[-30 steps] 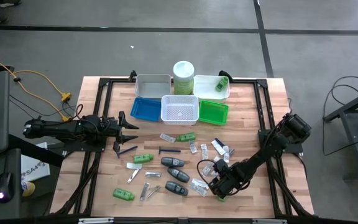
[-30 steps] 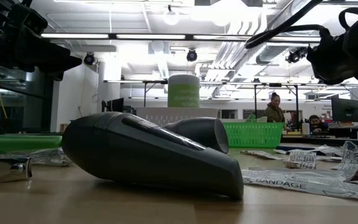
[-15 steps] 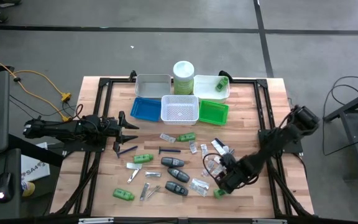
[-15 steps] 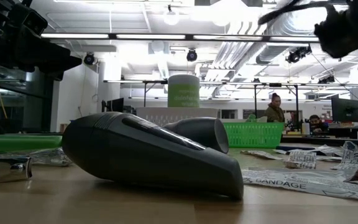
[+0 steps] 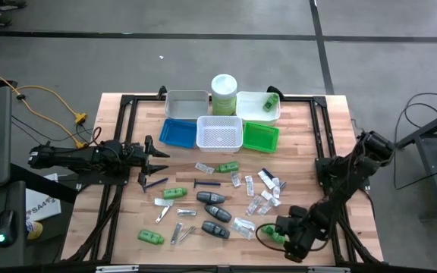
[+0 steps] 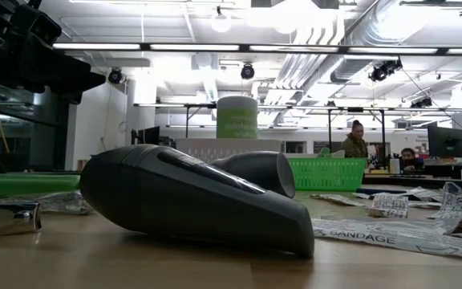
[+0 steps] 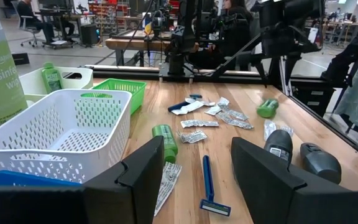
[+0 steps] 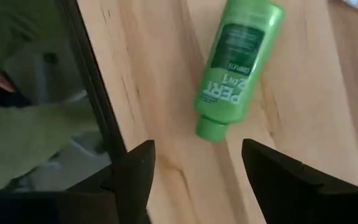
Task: Pick & Place Travel size toiletries
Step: Put the green shampoo into the small white bin
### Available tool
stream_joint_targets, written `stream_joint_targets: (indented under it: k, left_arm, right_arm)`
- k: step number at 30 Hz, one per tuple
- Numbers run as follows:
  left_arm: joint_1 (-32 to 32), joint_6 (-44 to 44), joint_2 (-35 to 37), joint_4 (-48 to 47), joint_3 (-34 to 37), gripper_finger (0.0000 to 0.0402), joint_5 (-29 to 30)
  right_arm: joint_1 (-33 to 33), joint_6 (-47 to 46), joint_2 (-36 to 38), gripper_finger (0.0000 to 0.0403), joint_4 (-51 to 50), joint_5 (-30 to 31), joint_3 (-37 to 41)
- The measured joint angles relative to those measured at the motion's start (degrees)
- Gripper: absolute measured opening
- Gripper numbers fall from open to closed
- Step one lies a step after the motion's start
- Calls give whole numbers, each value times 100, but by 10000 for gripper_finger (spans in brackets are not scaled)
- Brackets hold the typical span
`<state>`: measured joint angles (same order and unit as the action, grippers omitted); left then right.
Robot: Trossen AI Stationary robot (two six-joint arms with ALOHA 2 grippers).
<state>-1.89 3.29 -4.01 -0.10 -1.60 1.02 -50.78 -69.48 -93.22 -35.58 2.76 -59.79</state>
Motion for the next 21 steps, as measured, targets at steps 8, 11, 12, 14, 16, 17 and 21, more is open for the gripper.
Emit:
stream_joint_targets:
  k: [8, 11, 12, 14, 16, 17, 21]
  left_arm:
    - [0, 0, 0, 0, -1, 188, 0]
    - [0, 0, 1, 0, 0, 188, 0]
    - [0, 0, 0, -1, 0, 188, 1]
    - [0, 2, 0, 0, 1, 188, 0]
    - [0, 1, 0, -1, -1, 188, 0]
    - [0, 1, 1, 0, 0, 188, 0]
    - [0, 0, 1, 0, -1, 188, 0]
  right_arm:
    - [-63, -1013, -409, 235, 271, 391, -4]
    - [-51, -1837, -577, 235, 276, 198, -4]
    - [-15, -2153, -611, 235, 272, 82, -4]
    - [52, -2575, -674, 235, 351, -125, -4]
    - [70, -2764, -708, 235, 408, -134, -2]
    - [64, -2790, -708, 235, 443, -121, -2]
    - [60, -2798, -706, 235, 441, -135, -4]
